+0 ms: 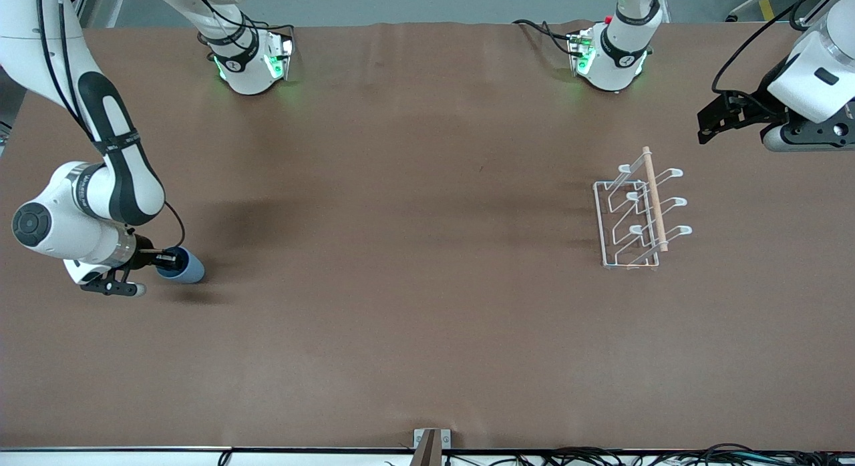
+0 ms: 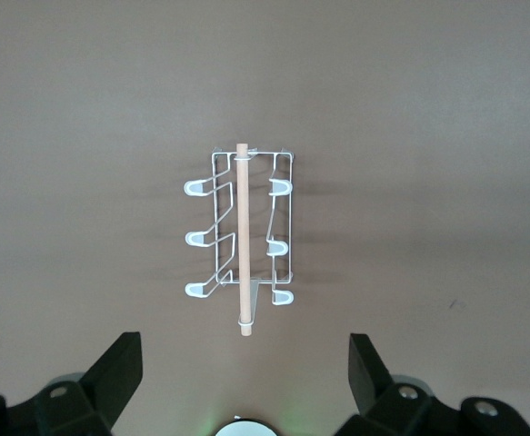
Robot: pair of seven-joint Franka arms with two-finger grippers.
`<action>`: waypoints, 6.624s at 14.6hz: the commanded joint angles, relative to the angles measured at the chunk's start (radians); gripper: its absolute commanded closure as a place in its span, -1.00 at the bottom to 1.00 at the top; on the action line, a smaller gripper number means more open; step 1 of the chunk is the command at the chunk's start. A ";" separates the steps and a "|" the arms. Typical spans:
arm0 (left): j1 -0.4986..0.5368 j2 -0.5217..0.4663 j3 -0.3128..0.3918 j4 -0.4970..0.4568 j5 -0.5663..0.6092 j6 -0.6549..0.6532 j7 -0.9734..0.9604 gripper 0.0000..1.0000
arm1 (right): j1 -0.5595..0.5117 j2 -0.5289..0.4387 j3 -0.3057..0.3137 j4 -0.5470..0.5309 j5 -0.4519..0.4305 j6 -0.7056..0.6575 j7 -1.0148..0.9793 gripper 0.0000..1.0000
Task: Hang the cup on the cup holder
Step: 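Close the right gripper around the blue cup's rim, then lift the cup with the right gripper while the left gripper approaches, then grasp the cup's base with the left gripper beside the right gripper, then open the right gripper and pull it away from the cup, then carry the cup with the left gripper to the wire rack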
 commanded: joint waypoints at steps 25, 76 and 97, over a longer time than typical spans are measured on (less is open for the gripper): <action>-0.373 0.131 -0.155 0.096 -0.178 0.269 0.022 -1.00 | 0.333 -0.373 0.098 0.078 0.868 -0.568 -0.050 0.99; -0.240 0.280 -0.252 0.098 0.236 -0.017 0.552 0.10 | 0.202 -0.432 0.079 0.124 0.247 -0.665 -0.035 -1.00; -0.241 0.665 -0.254 -0.008 1.080 -0.317 0.968 0.20 | 0.119 -0.490 0.084 0.521 -0.052 -0.890 0.186 -1.00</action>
